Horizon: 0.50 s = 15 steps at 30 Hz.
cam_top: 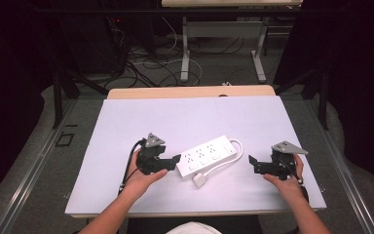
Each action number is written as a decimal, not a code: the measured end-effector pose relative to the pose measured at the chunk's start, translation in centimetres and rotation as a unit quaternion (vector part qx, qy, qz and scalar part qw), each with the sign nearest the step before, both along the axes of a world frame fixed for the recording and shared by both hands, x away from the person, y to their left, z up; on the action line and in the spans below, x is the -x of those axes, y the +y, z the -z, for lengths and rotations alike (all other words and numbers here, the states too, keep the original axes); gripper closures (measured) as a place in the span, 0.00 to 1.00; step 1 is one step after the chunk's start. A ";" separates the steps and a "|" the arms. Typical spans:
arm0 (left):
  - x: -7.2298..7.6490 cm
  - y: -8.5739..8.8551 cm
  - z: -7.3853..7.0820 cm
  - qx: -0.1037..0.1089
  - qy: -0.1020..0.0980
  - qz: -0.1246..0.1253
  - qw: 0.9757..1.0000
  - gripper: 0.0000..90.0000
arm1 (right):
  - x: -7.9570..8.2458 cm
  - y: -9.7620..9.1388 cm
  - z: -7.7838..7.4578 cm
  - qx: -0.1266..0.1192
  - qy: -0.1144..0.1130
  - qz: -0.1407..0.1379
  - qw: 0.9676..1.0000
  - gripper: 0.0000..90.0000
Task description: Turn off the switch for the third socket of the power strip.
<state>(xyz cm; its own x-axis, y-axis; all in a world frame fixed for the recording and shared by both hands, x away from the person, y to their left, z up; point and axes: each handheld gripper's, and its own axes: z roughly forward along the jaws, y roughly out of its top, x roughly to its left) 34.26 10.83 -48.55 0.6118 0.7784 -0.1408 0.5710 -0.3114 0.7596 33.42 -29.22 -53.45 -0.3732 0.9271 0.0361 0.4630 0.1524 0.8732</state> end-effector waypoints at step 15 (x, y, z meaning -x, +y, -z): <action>-1.1 -2.4 0.0 0.001 0.002 0.009 1.000 0.43 | -0.1 -0.2 0.1 -0.001 0.007 0.004 1.000 0.01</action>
